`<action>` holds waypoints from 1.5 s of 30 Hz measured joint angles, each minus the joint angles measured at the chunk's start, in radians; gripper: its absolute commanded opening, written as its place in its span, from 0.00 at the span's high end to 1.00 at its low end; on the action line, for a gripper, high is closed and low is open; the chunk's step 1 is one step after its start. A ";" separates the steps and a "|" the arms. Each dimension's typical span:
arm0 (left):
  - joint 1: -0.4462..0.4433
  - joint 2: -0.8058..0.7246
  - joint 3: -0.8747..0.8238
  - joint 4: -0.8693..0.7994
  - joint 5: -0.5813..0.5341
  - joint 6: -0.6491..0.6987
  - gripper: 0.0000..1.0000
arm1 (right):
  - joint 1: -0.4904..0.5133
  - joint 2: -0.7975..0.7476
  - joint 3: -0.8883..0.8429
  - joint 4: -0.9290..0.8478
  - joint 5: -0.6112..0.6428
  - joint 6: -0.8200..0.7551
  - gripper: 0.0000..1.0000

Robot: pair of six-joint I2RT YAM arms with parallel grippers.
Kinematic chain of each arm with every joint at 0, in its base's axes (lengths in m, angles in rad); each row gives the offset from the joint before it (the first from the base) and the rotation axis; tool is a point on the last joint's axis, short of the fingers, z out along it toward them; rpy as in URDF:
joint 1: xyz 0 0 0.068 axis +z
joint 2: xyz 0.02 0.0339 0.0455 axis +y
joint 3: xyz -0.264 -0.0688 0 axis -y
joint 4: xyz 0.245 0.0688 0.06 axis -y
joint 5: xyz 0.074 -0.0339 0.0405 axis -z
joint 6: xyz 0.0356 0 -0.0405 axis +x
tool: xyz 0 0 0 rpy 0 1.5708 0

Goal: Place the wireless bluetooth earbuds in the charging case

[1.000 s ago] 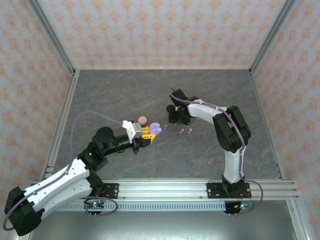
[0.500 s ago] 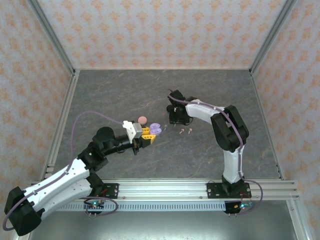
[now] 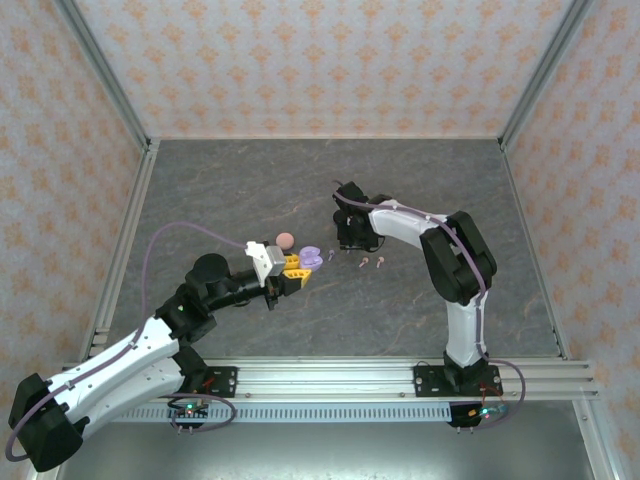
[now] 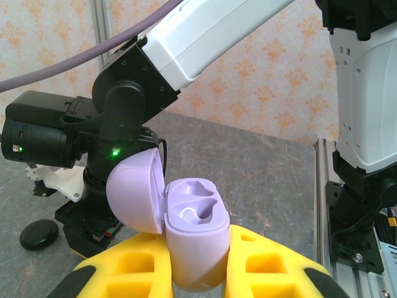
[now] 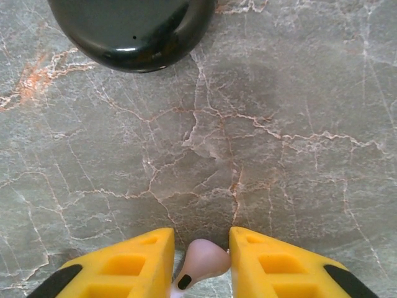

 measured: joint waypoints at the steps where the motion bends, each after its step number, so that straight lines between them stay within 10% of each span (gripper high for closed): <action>1: 0.000 0.000 0.000 -0.001 0.000 0.000 1.00 | 0.000 0.000 0.000 -0.001 0.002 0.000 0.76; 10: 0.000 0.000 0.000 0.001 -0.006 -0.001 1.00 | 0.010 -0.086 -0.088 0.039 -0.014 -0.009 0.79; 32: 0.000 0.064 -0.090 0.214 -0.052 -0.084 1.00 | 0.226 -0.985 -0.414 0.379 -0.100 -0.134 0.78; 45: 0.000 0.081 -0.074 0.209 -0.052 -0.084 1.00 | 0.378 -0.951 -0.414 0.441 0.035 -0.250 0.78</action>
